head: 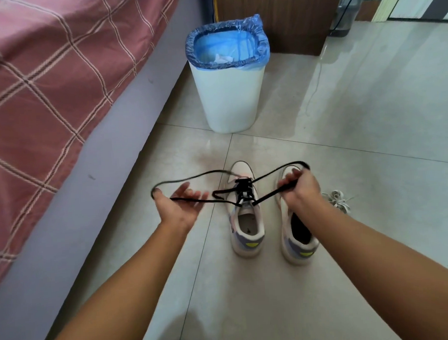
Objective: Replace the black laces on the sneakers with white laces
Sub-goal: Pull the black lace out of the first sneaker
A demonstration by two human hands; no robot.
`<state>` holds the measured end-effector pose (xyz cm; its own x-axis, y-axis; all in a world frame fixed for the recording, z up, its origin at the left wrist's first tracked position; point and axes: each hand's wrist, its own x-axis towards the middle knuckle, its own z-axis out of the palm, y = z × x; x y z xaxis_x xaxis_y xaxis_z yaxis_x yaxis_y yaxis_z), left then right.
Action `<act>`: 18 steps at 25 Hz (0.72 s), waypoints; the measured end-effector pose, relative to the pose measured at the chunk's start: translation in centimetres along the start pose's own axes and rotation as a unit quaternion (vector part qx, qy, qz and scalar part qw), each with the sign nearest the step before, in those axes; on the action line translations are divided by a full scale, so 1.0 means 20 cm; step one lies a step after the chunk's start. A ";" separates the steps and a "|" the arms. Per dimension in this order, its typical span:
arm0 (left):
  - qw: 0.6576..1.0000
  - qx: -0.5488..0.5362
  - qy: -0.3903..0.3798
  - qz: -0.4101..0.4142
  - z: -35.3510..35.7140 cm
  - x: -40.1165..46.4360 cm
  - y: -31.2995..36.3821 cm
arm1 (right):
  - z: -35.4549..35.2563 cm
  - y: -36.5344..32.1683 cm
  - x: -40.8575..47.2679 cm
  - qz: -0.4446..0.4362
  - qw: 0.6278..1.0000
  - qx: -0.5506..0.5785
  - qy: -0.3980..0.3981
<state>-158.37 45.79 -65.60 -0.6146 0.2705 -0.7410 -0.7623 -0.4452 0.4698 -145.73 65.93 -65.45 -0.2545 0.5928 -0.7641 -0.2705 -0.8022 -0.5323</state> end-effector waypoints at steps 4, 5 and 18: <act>0.906 0.409 0.081 0.072 -0.08 0.06 0.16 | -0.09 -0.18 0.06 -0.088 0.955 -0.283 -0.020; 0.837 0.539 0.066 0.070 -0.09 0.06 0.14 | -0.10 -0.19 0.05 -0.135 0.898 -0.414 -0.064; 0.521 0.792 -0.106 0.300 0.07 -0.03 -0.37 | -0.15 0.27 -0.11 -0.410 0.382 -0.826 -0.064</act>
<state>-152.59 50.16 -67.91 -0.7190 0.6514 -0.2424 0.4718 0.7135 0.5179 -143.94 60.13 -67.78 -0.7849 0.6070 -0.1249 0.6197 0.7689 -0.1572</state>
